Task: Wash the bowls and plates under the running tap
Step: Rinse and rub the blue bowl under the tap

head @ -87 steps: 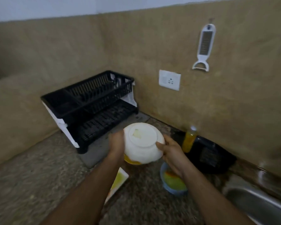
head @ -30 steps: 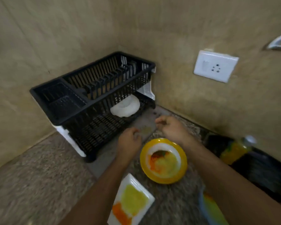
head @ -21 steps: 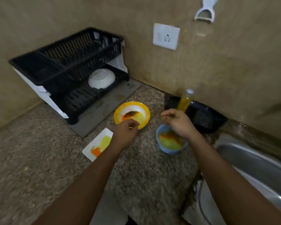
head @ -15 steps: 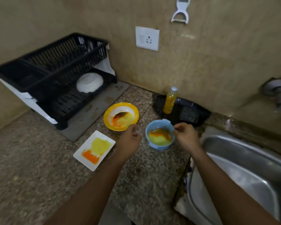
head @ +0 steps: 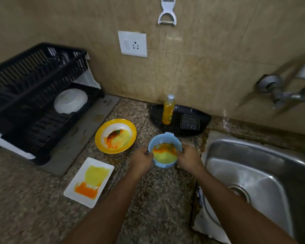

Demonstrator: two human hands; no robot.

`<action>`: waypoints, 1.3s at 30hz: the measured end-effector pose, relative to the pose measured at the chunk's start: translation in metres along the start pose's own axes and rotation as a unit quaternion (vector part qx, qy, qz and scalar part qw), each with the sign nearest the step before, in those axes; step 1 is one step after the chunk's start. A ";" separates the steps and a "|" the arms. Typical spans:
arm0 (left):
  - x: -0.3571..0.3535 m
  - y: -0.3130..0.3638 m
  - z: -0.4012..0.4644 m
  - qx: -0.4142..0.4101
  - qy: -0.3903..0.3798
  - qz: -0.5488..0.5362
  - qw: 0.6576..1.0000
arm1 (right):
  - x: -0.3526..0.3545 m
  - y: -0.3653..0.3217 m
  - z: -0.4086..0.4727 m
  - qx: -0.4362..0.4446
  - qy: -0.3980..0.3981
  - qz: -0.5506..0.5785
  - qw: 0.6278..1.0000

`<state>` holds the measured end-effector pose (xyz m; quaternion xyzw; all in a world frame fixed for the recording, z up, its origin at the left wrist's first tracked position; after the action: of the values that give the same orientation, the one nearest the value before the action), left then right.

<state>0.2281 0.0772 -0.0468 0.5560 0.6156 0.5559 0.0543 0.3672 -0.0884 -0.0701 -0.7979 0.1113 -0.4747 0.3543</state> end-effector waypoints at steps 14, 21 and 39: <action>-0.142 0.126 -0.042 0.036 -0.196 -0.253 0.947 | 0.168 0.075 -0.086 -0.050 0.090 0.134 0.986; -0.217 0.180 -0.063 0.010 -0.180 -0.270 0.946 | 0.309 0.151 -0.098 -0.082 0.324 0.127 0.934; -0.245 0.224 -0.048 -0.038 -0.167 -0.239 0.956 | 0.416 0.139 -0.036 -0.084 0.411 0.003 0.908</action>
<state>0.4274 -0.1877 0.0031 0.4748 0.6911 0.4490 0.3089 0.5774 -0.4188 0.1296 -0.5588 0.2893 -0.7481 0.2104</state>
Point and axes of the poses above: each hand's wrist, its own z-axis towards the middle knuckle, its own x-axis out of the back of the hand, y = z × x, the point moved 8 cm from there along z, towards the middle knuckle, and after that the axes turned 2 degrees about -z, right-handed, at the moved point
